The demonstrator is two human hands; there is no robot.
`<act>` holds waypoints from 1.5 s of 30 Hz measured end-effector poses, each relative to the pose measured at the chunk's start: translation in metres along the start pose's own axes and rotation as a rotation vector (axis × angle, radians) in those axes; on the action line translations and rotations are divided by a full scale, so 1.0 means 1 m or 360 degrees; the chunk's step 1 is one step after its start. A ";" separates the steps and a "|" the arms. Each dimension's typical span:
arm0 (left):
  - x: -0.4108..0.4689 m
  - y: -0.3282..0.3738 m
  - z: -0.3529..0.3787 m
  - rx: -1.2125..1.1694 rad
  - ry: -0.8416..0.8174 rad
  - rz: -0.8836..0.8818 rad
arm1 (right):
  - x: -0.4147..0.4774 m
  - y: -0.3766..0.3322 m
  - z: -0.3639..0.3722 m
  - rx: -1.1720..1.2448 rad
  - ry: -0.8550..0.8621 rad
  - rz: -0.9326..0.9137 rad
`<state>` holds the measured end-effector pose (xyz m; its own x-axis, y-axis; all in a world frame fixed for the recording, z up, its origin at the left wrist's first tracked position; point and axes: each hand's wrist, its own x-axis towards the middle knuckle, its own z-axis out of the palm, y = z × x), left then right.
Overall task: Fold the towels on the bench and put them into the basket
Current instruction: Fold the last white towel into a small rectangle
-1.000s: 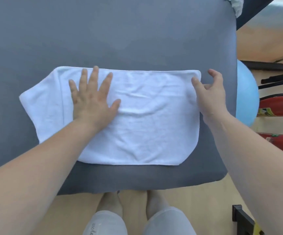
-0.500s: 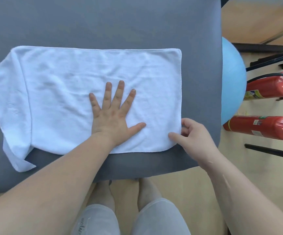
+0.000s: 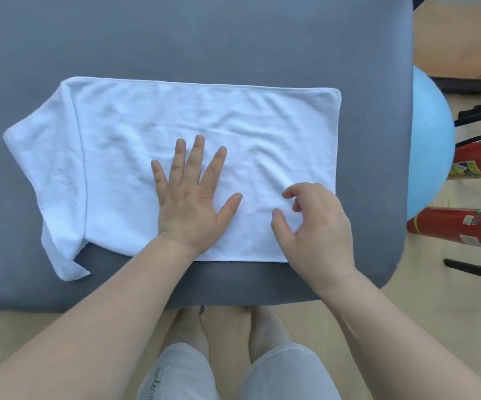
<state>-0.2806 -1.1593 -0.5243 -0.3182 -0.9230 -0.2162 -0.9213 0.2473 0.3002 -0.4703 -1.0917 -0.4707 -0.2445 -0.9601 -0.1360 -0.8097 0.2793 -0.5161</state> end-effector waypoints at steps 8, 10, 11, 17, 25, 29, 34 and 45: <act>-0.055 -0.119 -0.047 -0.0191 0.0589 -0.0774 | 0.046 -0.123 0.092 -0.0090 -0.0418 -0.0493; -0.071 -0.141 -0.057 -0.0298 0.0541 -0.1088 | 0.049 -0.150 0.108 -0.0077 -0.0455 -0.0552; -0.077 -0.148 -0.062 -0.0343 0.0517 -0.1197 | 0.050 -0.162 0.116 -0.0062 -0.0462 -0.0589; -0.107 -0.161 -0.066 -0.0305 0.0088 -0.1149 | 0.057 -0.244 0.149 -0.0251 -0.0673 -0.0993; -0.134 -0.168 -0.057 -0.0562 0.0286 -0.1045 | 0.058 -0.283 0.187 -0.0944 -0.0944 -0.1079; -0.142 -0.181 -0.060 -0.0723 0.0369 -0.0936 | 0.055 -0.285 0.191 -0.0922 -0.0812 -0.0983; -0.134 -0.190 -0.081 -0.1267 0.0342 -0.1238 | 0.061 -0.296 0.183 -0.0438 -0.0747 -0.0829; -0.116 -0.251 -0.113 -0.1542 0.0760 -0.1796 | 0.096 -0.338 0.182 0.1050 -0.0959 -0.0081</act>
<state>0.0128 -1.1472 -0.4691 0.6836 -0.5444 -0.4862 -0.0756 -0.7154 0.6946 -0.1231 -1.2809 -0.4631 0.2557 -0.8683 -0.4251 -0.2950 0.3487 -0.8896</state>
